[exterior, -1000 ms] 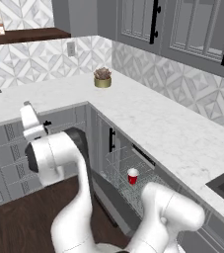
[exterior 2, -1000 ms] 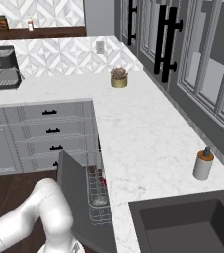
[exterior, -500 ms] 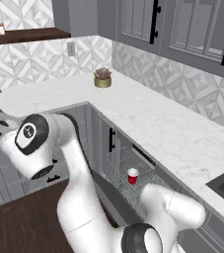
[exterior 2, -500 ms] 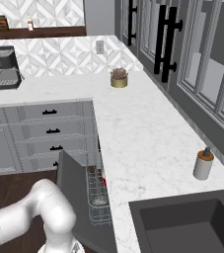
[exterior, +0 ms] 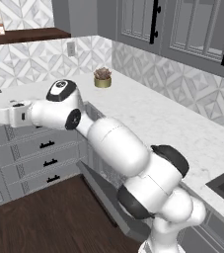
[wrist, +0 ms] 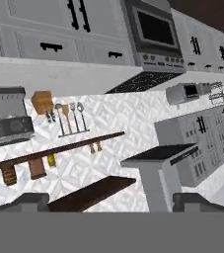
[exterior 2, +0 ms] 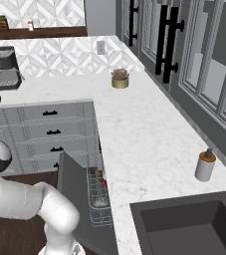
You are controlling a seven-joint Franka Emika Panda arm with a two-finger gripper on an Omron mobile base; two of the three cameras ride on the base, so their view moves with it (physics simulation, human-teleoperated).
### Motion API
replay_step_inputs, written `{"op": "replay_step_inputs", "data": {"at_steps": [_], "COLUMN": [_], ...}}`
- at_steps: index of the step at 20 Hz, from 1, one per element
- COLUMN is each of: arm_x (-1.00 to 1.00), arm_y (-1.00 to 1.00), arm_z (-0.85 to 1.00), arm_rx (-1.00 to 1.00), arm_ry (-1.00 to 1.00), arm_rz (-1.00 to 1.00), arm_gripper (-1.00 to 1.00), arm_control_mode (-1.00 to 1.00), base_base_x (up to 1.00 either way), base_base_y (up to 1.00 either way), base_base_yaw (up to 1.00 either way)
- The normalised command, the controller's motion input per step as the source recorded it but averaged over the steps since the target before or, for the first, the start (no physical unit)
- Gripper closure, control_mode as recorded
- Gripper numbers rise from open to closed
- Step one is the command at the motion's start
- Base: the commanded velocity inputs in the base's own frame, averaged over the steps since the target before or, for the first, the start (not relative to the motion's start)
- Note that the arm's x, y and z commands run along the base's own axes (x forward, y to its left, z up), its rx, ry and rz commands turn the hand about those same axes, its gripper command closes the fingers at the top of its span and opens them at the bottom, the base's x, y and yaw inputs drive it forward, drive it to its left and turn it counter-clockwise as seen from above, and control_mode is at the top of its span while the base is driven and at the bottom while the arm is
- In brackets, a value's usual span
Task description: Pick up the cup and bowl from the counter, place them in the dishwasher, and close the dishwasher door.
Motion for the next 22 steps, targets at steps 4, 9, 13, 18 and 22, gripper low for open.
{"op": "replay_step_inputs", "data": {"at_steps": [4,9,13,18,22], "arm_x": [-0.04,-0.06,-0.28,-0.45,-0.03], "arm_y": [-0.01,0.0,0.0,0.0,-0.04], "arm_z": [0.16,0.43,0.21,0.0,-0.03], "arm_rx": [-0.93,-0.86,-0.9,-0.82,-0.76], "arm_ry": [-0.4,-0.65,-0.82,-0.72,-0.61], "arm_rz": [0.06,0.05,0.07,0.01,0.0], "arm_gripper": [-1.0,-1.0,-1.0,-1.0,-1.0], "arm_control_mode": [-1.0,-1.0,-1.0,-1.0,-1.0], "base_base_x": [0.0,0.0,0.0,0.0,0.0], "base_base_y": [0.0,0.0,0.0,0.0,0.0], "base_base_yaw": [0.0,0.0,0.0,0.0,0.0]}}
